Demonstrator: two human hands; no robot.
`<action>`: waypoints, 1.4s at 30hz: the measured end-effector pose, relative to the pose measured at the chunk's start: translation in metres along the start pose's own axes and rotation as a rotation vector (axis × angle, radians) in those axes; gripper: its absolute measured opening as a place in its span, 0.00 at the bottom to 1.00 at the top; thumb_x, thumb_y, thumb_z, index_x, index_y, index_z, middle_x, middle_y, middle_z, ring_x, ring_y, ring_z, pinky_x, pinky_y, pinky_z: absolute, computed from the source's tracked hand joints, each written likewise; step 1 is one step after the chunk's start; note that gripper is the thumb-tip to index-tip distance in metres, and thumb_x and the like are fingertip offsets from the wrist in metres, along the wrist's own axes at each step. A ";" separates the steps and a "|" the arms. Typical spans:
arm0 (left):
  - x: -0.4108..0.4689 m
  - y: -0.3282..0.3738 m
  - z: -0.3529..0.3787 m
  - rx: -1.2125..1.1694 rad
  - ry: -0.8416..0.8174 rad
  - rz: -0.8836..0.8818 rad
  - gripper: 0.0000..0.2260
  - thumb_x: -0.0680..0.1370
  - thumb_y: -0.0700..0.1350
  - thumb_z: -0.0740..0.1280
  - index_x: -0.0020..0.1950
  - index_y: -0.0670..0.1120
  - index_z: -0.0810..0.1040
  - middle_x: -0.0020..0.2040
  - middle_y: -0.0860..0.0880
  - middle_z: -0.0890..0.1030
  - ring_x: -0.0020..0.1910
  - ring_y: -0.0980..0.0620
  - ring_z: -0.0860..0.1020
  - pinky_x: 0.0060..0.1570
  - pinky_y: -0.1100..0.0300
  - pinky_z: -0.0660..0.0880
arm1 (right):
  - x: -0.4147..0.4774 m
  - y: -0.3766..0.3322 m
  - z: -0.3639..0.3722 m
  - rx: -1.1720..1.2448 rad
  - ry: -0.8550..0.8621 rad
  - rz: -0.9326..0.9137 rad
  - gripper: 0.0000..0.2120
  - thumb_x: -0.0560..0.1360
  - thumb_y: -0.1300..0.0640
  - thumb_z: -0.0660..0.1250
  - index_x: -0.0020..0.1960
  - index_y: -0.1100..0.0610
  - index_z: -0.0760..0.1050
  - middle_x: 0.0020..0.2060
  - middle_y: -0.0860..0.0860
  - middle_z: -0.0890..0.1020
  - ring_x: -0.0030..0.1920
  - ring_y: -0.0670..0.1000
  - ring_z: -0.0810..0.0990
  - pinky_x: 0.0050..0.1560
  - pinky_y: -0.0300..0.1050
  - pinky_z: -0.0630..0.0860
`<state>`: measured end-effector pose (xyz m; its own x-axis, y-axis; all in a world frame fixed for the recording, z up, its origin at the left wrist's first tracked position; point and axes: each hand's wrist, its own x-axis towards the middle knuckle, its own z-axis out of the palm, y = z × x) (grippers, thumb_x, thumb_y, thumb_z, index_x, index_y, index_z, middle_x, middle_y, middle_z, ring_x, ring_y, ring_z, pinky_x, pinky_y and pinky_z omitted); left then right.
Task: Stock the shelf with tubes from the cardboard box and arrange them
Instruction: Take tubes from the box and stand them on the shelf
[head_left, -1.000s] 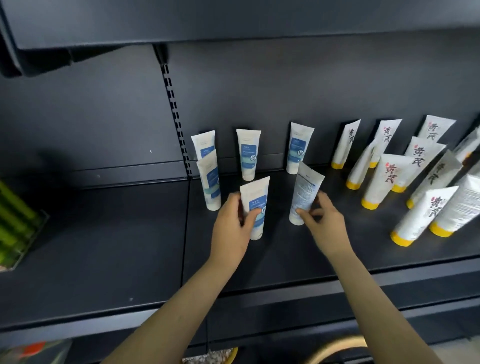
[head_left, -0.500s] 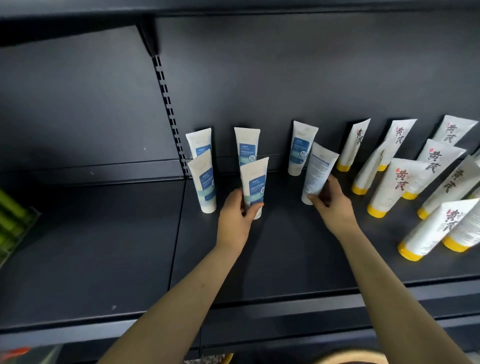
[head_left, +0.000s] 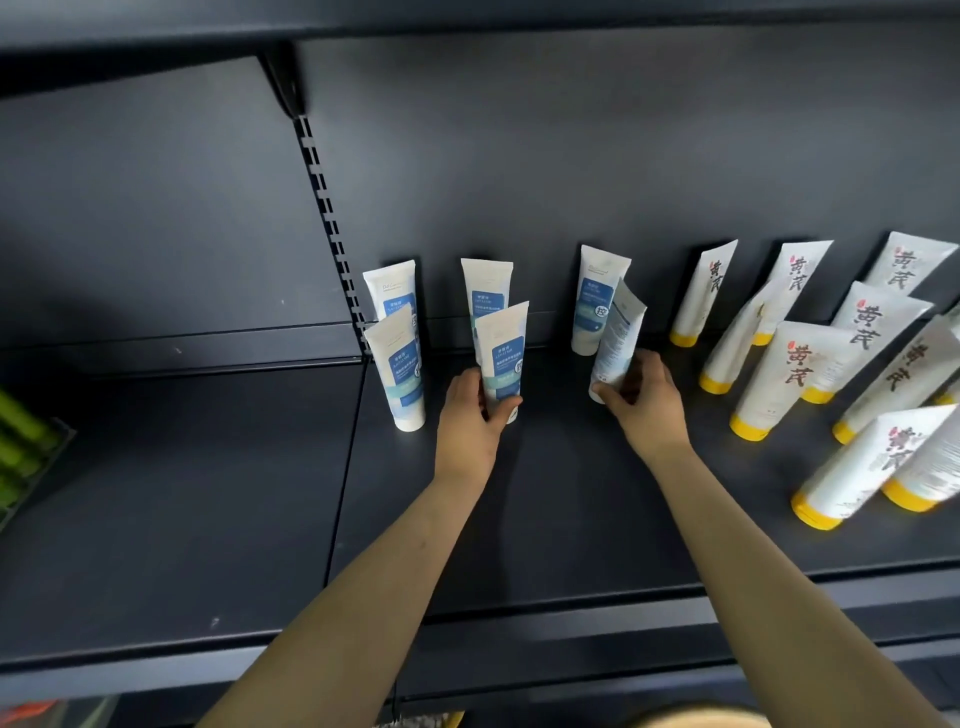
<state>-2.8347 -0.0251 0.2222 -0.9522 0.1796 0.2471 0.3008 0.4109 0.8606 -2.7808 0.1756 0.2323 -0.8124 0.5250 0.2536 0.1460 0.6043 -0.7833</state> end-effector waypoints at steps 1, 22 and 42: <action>-0.003 0.001 -0.002 0.013 -0.029 -0.017 0.19 0.74 0.46 0.71 0.62 0.45 0.72 0.56 0.48 0.75 0.55 0.52 0.76 0.57 0.55 0.75 | -0.002 -0.001 -0.001 0.019 -0.008 0.031 0.29 0.70 0.56 0.74 0.67 0.57 0.65 0.57 0.57 0.76 0.50 0.53 0.77 0.52 0.48 0.76; -0.148 0.056 -0.151 0.179 -0.585 0.583 0.26 0.77 0.53 0.66 0.74 0.54 0.63 0.73 0.56 0.65 0.73 0.57 0.59 0.74 0.56 0.57 | -0.258 -0.117 -0.129 -0.584 -0.300 -0.099 0.40 0.72 0.46 0.71 0.76 0.49 0.53 0.76 0.47 0.58 0.76 0.49 0.54 0.74 0.44 0.56; -0.313 0.065 -0.006 0.184 -1.085 0.815 0.25 0.77 0.54 0.64 0.73 0.54 0.64 0.72 0.56 0.67 0.70 0.57 0.65 0.69 0.57 0.64 | -0.450 -0.014 -0.204 -0.629 -0.351 0.438 0.39 0.70 0.42 0.70 0.74 0.40 0.54 0.74 0.45 0.62 0.73 0.52 0.62 0.70 0.52 0.66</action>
<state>-2.5177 -0.0600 0.2038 -0.0100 0.9942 0.1075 0.8349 -0.0509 0.5481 -2.3020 0.0534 0.2451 -0.7225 0.6356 -0.2720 0.6913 0.6654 -0.2817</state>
